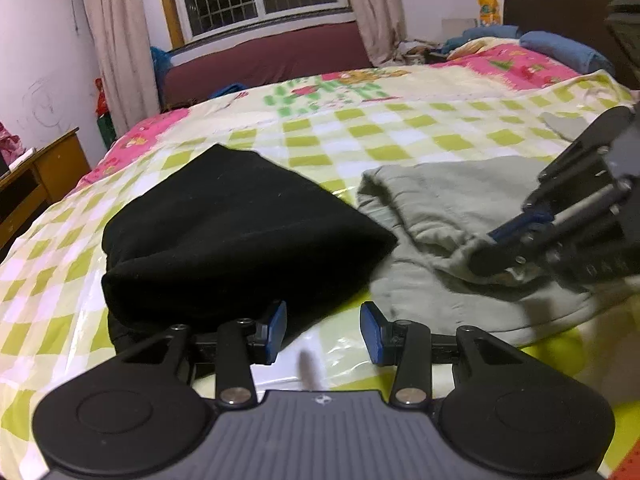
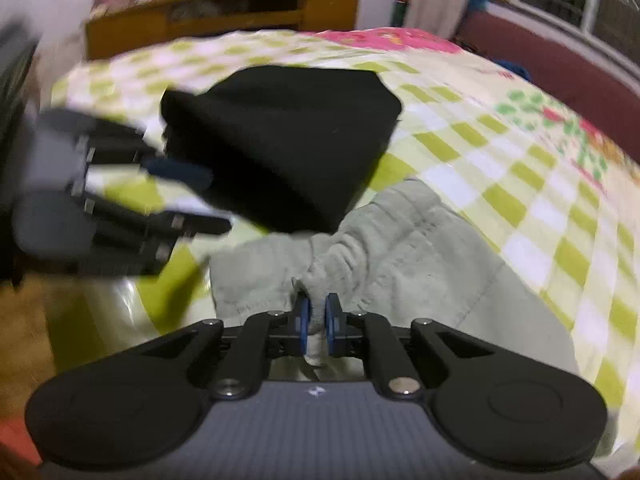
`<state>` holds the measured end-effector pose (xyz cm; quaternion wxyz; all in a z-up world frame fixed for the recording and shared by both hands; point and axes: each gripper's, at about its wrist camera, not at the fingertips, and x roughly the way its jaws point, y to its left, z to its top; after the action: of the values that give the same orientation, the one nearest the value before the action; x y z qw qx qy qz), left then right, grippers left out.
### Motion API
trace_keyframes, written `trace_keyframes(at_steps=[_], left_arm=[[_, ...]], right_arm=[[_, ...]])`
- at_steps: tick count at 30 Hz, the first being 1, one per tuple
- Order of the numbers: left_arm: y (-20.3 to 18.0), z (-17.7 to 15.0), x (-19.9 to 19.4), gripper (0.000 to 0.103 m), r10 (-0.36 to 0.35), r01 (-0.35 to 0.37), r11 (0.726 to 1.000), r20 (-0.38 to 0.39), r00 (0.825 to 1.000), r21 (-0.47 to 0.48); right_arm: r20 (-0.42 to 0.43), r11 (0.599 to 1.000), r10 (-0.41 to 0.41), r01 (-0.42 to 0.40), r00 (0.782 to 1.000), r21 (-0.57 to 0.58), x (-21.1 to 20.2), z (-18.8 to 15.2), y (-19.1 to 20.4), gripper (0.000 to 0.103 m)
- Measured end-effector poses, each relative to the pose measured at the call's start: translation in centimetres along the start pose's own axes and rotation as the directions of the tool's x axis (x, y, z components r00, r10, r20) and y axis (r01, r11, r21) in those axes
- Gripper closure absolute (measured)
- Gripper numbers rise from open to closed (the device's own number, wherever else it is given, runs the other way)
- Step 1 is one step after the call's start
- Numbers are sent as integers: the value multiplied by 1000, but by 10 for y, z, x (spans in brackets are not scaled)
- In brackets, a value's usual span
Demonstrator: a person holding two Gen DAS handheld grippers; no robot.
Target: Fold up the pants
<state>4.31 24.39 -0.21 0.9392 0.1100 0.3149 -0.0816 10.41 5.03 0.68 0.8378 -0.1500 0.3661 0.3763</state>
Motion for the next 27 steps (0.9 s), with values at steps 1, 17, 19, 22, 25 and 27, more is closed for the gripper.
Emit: trace_keyframes(at_steps=[1,17,19,22,25,27], left_arm=[[-1,1,-2,48,-3,3,1000,7,1000,1],[1,-9,-38,49,-13,15,998,29,1000,-61],[-8,2,-42,49,-35,39,997,72,997,-62],[-28,15,-35,47,-94,97,995,98,991,-30],[-52,19,-10,47,-155,155,988,28,988,2],[-72,17,7,47,-187,190,981,-55,981,48]], right_arm=[[3,999,23,-23,1000,49,-2,3,-4,96],[-15,993,77,-78,997,-86,13,3,49,57],[17,996,63,-62,998,-61,1,4,37,58],[35,999,-2,0,999,38,-24,-8,6,58],[30,979,-141,135,990,152,-57,-33,-38,58],[2,941,-246,238,969,241,-77,-49,-78,58]])
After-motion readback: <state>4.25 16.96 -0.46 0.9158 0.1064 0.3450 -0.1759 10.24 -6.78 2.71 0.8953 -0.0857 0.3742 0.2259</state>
